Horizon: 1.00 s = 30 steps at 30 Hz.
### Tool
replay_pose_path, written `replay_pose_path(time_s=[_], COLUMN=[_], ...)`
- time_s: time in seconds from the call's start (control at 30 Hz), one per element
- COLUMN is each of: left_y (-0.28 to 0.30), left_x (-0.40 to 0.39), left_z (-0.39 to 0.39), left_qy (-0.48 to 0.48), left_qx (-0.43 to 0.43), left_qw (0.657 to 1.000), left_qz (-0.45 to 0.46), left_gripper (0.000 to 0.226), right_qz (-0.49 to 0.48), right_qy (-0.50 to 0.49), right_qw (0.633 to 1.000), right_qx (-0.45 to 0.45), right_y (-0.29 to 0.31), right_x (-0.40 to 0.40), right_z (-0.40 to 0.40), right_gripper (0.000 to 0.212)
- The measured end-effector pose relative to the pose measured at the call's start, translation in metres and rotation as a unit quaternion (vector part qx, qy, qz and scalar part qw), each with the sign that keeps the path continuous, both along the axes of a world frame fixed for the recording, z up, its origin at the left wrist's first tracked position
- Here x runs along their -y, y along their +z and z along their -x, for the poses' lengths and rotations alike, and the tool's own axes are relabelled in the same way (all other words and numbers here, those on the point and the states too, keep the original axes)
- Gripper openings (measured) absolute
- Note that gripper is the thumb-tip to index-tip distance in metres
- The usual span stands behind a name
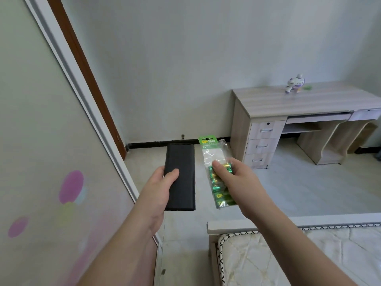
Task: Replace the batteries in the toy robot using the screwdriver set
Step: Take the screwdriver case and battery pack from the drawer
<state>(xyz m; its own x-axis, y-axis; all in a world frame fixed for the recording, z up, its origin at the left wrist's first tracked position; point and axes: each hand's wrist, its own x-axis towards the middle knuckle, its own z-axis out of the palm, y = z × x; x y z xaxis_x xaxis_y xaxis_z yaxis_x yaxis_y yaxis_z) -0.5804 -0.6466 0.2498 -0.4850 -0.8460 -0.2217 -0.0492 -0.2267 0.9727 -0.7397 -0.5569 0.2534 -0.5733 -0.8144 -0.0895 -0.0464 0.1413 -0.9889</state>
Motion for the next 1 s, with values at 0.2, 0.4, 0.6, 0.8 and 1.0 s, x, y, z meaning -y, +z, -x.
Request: replay_pose_path(time_s=[0.2,0.4,0.6,0.8,1.0], left_y=[-0.002,-0.011,-0.016,-0.010,-0.006], left_x=[0.081,0.138,0.198,0.251,0.278], left_z=[0.016,0.051,0.107,0.183,0.246], left_qy=[-0.011,-0.031,-0.042,-0.074,-0.117], left_qx=[-0.014,0.000,0.009,0.016,0.013], left_qw=[0.999,0.999,0.999,0.997,0.993], left_qz=[-0.032,-0.045,-0.031,-0.017,-0.014], left_gripper=[0.018,0.019,0.021,0.023,0.026], right_qz=[-0.013,-0.015,-0.028,-0.011,-0.002], right_qy=[0.002,-0.015,-0.044,-0.075,-0.098], right_qw=[1.000,1.000,0.998,0.997,0.995], right_qx=[-0.027,-0.018,-0.020,0.006,0.024], right_y=[0.001,-0.008,-0.018,-0.018,-0.011], right_x=[0.072,0.121,0.174,0.223,0.247], right_z=[0.008,0.037,0.093,0.165,0.226], right_gripper=[0.017,0.017,0.015,0.017,0.015])
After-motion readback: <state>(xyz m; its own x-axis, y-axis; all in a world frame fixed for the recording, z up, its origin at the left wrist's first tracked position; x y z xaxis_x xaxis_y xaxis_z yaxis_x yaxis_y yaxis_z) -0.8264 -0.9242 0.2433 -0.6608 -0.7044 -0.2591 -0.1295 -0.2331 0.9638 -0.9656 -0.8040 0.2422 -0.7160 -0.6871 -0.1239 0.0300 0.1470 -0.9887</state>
